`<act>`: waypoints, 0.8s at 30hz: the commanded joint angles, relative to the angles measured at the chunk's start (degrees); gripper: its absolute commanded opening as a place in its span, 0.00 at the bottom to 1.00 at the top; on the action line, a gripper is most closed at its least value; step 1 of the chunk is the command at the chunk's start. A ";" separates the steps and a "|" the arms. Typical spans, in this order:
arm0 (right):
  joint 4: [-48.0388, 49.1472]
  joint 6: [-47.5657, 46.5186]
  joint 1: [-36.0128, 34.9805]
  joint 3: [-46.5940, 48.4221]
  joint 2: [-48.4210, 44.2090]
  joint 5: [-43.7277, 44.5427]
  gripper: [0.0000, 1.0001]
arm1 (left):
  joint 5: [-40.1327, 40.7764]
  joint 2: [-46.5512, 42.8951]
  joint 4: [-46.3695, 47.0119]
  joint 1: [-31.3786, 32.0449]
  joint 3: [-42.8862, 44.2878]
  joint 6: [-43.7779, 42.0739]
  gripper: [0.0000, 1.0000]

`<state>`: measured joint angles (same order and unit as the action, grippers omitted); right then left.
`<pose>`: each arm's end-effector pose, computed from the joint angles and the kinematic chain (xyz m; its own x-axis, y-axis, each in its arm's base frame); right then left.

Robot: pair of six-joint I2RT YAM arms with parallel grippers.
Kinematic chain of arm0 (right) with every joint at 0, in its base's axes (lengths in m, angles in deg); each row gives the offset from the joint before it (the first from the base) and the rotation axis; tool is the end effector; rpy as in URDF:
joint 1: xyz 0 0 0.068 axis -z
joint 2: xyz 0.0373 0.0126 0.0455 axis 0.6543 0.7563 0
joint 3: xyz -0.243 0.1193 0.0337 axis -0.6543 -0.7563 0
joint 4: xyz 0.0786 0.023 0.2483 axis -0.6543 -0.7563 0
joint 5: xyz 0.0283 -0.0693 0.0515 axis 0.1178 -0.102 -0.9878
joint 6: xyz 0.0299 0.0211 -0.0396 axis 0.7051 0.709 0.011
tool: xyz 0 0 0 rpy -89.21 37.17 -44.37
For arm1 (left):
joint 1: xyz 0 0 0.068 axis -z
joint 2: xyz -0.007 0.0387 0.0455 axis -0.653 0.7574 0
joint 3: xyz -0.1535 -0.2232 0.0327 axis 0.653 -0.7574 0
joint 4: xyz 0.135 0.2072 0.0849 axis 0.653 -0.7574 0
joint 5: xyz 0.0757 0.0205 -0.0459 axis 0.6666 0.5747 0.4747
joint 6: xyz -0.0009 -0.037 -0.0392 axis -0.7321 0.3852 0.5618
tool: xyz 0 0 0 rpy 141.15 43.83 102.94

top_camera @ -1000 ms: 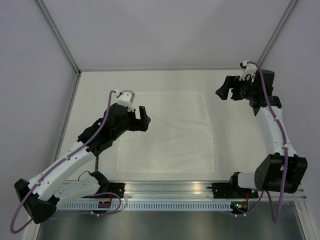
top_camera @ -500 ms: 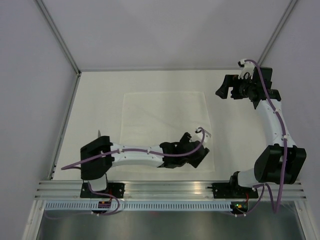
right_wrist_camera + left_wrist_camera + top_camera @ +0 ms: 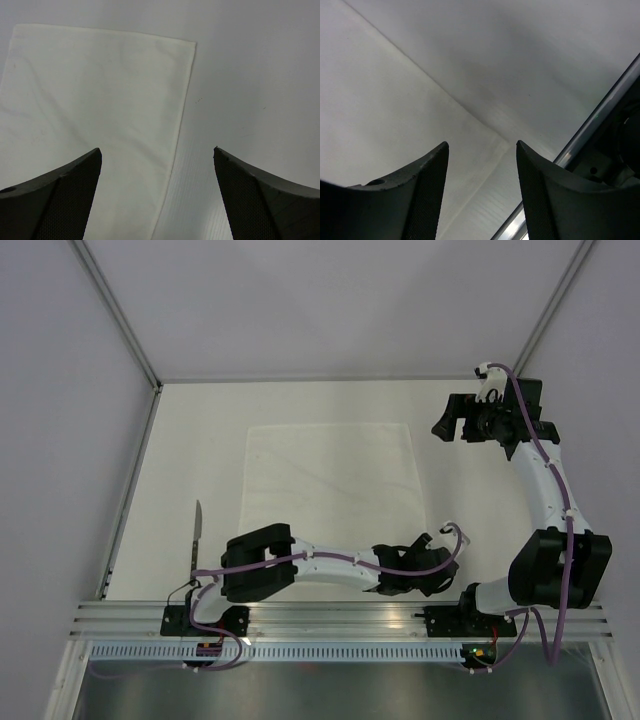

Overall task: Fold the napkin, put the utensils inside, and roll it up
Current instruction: Fold the napkin

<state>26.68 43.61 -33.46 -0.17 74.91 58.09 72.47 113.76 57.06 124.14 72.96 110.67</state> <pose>0.3166 -0.0243 0.3291 -0.6287 0.0774 -0.7738 -0.2473 0.9235 0.2933 0.0670 -0.4612 0.1730 -0.4167 0.5117 -0.7513 0.7902 0.6124 -0.0211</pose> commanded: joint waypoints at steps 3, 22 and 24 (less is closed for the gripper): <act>0.05 0.80 0.25 -0.57 -1.29 1.86 0.97 | -1.56 1.99 1.36 0.56 3.32 -0.82 0.61; -0.04 -0.96 0.33 -0.83 -0.68 1.69 0.97 | -2.35 6.12 0.04 0.74 4.82 -0.29 0.35; -0.13 -1.05 0.33 -0.83 -0.59 1.69 0.96 | -2.53 6.21 0.04 0.74 4.90 -0.20 0.29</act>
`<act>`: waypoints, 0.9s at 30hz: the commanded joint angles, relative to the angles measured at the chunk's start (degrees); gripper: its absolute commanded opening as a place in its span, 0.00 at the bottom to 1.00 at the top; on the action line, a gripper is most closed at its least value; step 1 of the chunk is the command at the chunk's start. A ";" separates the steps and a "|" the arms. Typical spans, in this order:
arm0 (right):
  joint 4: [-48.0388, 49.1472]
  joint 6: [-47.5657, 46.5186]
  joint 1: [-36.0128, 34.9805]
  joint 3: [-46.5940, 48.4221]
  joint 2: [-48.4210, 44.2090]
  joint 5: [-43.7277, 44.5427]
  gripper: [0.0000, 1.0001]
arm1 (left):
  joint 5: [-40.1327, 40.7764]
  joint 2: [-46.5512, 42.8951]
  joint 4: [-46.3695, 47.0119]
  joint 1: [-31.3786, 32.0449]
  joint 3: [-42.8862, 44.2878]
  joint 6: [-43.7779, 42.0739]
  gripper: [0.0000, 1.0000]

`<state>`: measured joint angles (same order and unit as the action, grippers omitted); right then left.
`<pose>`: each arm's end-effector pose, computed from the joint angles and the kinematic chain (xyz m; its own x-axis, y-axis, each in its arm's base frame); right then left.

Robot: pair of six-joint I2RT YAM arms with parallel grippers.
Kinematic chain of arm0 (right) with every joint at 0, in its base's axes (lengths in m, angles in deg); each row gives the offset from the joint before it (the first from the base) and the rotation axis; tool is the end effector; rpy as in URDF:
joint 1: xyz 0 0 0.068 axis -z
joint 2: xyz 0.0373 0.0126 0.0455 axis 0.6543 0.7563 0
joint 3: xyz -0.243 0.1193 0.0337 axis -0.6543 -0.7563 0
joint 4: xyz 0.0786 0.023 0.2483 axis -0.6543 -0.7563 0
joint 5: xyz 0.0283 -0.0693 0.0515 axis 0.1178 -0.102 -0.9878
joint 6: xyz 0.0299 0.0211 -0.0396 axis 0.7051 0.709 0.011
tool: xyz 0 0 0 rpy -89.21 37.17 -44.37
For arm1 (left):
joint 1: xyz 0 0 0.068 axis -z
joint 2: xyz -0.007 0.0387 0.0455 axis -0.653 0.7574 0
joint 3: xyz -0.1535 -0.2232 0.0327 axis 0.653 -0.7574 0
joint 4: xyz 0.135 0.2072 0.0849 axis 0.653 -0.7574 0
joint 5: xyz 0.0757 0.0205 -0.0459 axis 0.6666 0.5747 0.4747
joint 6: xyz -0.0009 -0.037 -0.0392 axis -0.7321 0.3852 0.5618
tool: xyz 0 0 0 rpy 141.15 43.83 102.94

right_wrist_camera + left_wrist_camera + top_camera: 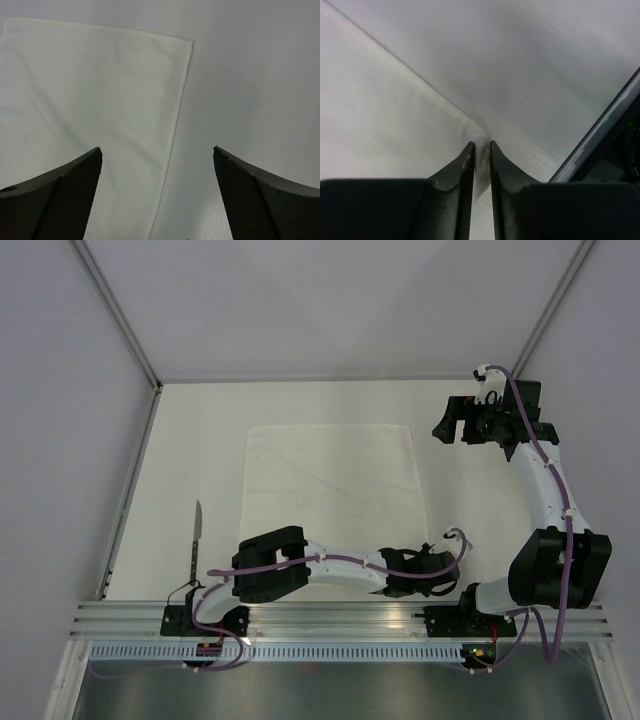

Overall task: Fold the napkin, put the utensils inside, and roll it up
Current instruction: Fold the napkin

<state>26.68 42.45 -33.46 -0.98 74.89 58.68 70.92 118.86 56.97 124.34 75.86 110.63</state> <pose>0.3160 -0.0245 0.3244 -0.6344 0.0600 -0.7707 -0.2486 0.9282 0.2768 0.0660 -0.4745 0.1479 -0.4221 0.5490 -0.7214 0.8034 0.5952 -0.0172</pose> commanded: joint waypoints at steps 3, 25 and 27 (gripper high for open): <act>-0.30 0.03 0.25 -0.02 -0.57 1.10 0.97 | -1.59 0.77 0.04 0.54 2.26 0.02 0.12; -0.66 -0.15 0.34 -0.02 -0.74 0.04 0.96 | -10.82 -12.23 2.94 -5.43 -3.44 5.20 0.02; -0.74 -0.15 0.34 -0.02 -0.74 -0.04 0.96 | -11.61 -15.21 2.94 -9.01 -5.82 5.90 0.02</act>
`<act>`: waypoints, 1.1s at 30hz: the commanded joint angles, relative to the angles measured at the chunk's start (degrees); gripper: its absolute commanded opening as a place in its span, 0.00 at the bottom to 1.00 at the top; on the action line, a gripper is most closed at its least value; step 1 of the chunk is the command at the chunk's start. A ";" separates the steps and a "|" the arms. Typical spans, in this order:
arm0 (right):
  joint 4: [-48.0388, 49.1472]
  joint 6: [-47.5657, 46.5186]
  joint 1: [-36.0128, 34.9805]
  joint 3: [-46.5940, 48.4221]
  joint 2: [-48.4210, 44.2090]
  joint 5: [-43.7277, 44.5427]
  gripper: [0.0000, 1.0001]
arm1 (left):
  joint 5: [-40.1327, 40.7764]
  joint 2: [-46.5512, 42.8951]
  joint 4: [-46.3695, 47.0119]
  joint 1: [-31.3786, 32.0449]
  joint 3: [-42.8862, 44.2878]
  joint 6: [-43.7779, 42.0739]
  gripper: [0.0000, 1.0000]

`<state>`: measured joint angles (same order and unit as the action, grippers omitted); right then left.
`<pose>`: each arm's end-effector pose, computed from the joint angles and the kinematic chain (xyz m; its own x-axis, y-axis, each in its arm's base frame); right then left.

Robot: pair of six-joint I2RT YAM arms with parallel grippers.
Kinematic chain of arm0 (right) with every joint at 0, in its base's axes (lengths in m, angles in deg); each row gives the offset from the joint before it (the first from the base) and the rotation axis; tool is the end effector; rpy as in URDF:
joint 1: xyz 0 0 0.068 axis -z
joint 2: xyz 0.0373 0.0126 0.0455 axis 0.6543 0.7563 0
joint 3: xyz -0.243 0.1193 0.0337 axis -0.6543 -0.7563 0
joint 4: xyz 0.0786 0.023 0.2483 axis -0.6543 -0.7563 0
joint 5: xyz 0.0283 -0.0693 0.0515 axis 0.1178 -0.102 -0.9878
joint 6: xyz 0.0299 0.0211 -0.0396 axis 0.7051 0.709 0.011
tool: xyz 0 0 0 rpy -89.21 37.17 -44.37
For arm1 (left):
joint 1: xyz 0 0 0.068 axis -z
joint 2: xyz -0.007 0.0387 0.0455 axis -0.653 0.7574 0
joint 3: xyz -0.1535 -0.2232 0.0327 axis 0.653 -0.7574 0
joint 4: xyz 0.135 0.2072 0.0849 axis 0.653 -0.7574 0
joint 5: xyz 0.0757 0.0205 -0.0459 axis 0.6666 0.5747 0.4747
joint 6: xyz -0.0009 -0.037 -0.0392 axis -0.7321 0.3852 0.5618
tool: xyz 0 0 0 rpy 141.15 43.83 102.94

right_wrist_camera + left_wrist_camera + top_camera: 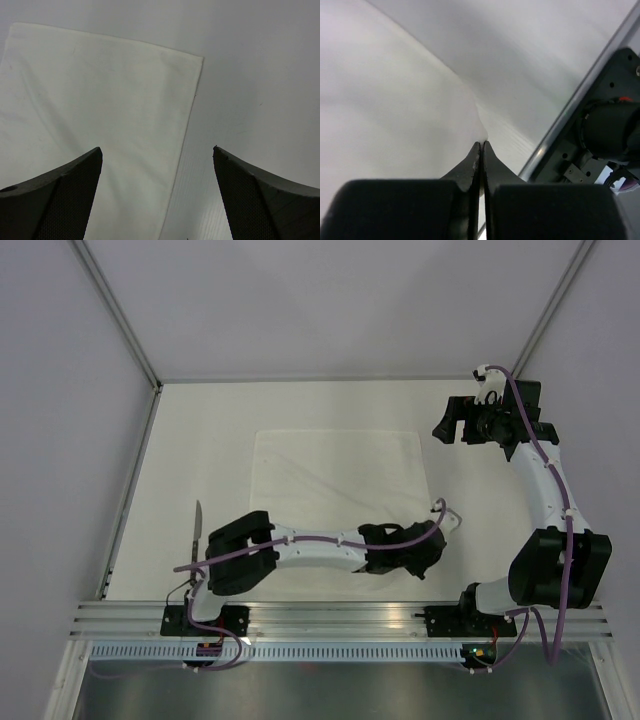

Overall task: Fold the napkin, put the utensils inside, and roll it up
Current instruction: Fold the napkin

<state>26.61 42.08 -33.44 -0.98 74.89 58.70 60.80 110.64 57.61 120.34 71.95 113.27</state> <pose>0.3159 -0.0246 0.3243 -0.6337 0.0543 -0.7717 -0.2518 0.9287 0.2721 0.0898 -0.4527 0.1909 -0.5116 0.4731 -0.7172 0.8016 0.5633 -0.2002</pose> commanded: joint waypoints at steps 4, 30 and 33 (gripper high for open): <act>-0.76 0.22 0.40 0.06 -0.48 -0.68 0.96 | -5.70 -11.48 1.96 -13.02 -6.30 5.37 0.02; -1.65 -0.22 0.31 0.15 1.28 -4.20 0.96 | -23.73 -10.97 -6.39 -56.98 -4.29 7.48 0.02; -1.73 -0.31 0.31 0.24 1.37 -4.29 0.96 | -24.34 -11.05 -6.48 -58.65 -3.85 7.40 0.02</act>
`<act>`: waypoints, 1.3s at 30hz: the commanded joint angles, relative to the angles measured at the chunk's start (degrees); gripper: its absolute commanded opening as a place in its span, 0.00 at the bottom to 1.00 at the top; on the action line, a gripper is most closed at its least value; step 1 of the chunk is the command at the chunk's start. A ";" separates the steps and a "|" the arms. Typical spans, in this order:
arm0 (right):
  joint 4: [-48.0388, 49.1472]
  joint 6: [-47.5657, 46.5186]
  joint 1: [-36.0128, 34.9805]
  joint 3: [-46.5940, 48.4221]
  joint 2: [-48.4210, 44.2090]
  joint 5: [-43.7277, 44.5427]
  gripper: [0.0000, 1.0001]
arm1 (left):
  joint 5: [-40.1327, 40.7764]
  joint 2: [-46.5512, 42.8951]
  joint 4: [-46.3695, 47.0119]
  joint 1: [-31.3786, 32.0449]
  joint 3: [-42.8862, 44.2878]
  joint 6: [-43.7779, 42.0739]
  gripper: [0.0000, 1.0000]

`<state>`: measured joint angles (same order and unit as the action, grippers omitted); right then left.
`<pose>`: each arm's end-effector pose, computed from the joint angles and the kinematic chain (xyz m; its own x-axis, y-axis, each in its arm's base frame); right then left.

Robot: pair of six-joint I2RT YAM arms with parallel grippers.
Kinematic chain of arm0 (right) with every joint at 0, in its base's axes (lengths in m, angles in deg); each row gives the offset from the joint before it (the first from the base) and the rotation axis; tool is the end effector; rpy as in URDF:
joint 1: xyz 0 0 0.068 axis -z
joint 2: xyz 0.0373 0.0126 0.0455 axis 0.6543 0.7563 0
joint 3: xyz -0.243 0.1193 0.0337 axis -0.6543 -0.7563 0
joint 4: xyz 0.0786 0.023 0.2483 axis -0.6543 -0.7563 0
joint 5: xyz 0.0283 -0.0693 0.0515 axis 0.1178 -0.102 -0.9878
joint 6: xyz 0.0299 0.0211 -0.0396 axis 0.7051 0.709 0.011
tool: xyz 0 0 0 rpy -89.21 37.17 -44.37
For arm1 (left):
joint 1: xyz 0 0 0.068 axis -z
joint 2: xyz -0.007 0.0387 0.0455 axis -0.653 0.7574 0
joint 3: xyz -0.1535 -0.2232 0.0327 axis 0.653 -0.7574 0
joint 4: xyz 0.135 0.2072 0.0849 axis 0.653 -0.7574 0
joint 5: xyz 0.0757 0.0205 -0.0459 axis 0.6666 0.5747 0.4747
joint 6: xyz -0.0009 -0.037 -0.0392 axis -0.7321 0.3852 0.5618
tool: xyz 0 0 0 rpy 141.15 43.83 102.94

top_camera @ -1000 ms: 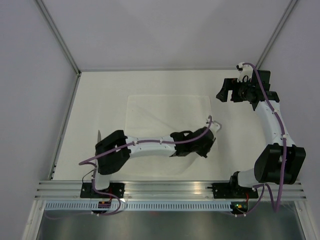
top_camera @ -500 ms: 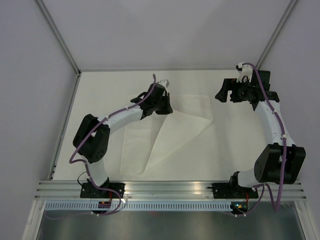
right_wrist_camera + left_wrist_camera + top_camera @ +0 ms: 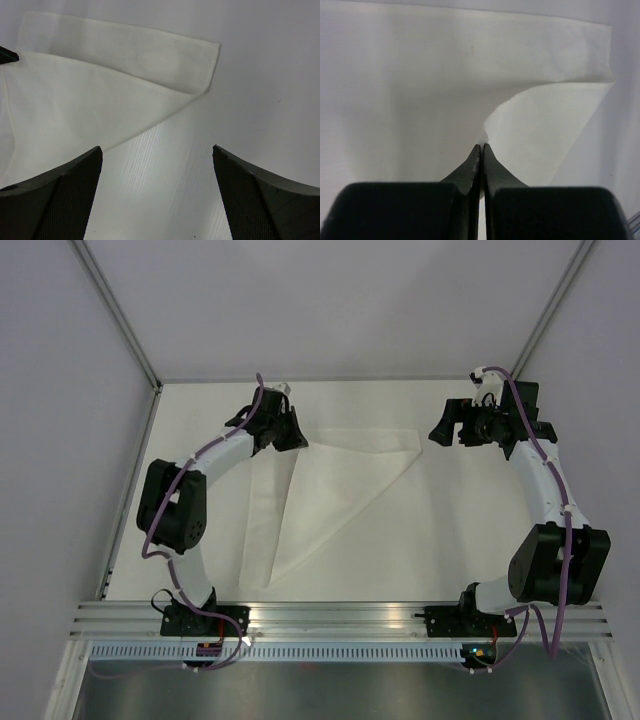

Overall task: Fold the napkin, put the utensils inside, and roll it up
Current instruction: Fold the napkin

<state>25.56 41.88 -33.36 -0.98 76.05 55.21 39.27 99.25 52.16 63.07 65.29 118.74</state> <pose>0.3182 -0.0235 0.3175 -0.6603 0.0566 -0.7489 -0.2849 0.9037 0.3195 0.3840 -0.1650 0.2296 -0.8030 -0.2105 -0.5576 0.1076 0.8690 -0.4830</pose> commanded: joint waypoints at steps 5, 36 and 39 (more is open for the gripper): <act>-0.68 -0.29 0.23 0.15 0.47 -0.79 0.96 | -3.25 0.68 -2.62 -3.32 5.27 1.49 0.02; -0.86 -0.81 0.23 0.33 1.44 -0.96 0.95 | -5.98 5.52 -6.22 -11.05 13.01 0.79 0.02; -0.95 -0.90 0.23 0.24 1.35 -0.96 0.95 | -6.16 5.95 -6.57 -11.58 13.89 0.70 0.02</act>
<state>25.17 41.03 -33.36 -0.98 77.01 54.75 34.88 104.34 46.48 52.30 75.91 118.74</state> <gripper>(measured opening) 0.952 0.029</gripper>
